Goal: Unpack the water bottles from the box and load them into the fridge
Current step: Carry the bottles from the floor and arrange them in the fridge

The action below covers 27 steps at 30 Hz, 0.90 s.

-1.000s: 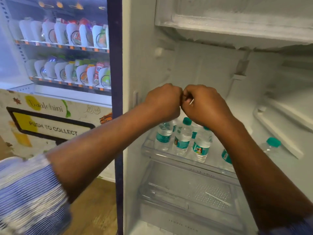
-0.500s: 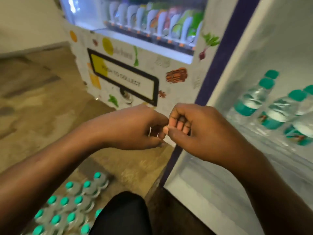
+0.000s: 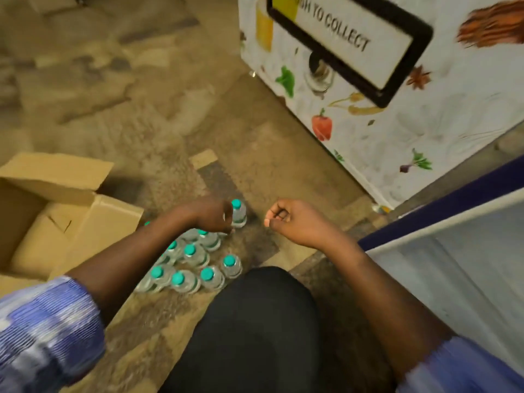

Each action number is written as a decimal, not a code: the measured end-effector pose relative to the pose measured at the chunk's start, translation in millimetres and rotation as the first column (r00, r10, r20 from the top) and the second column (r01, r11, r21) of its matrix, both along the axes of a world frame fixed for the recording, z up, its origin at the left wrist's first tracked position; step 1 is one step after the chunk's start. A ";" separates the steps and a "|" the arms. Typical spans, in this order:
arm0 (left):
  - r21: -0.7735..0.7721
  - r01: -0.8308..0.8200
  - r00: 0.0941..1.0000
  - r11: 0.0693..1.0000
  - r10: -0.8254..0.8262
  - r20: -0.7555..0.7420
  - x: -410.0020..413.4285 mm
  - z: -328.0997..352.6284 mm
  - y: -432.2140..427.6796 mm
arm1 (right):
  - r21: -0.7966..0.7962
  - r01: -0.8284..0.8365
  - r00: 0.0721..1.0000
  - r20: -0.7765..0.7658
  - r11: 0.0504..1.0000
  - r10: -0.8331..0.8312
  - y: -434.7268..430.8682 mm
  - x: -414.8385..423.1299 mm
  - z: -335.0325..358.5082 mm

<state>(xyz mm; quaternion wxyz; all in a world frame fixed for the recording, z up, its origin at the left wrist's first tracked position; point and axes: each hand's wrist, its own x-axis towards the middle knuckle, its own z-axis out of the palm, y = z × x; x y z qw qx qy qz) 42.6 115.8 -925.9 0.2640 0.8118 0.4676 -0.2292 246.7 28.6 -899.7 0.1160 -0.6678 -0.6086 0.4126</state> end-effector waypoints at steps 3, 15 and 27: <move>-0.055 -0.011 0.995 0.998 0.006 -0.103 -15.6 -42.5 -22.3 | -0.084 -0.037 0.999 -0.027 0.996 0.035 -6.7 -17.4 -52.2; 0.096 -0.093 0.971 0.991 0.111 -0.211 -39.4 -129.3 -89.7 | -0.166 -0.494 0.813 0.259 0.853 0.521 -23.6 -78.2 -137.2; 0.110 -0.039 0.999 0.993 0.040 -0.005 -8.9 -122.9 -78.1 | -0.005 -0.136 0.964 0.232 0.991 0.134 -45.1 -39.6 -149.4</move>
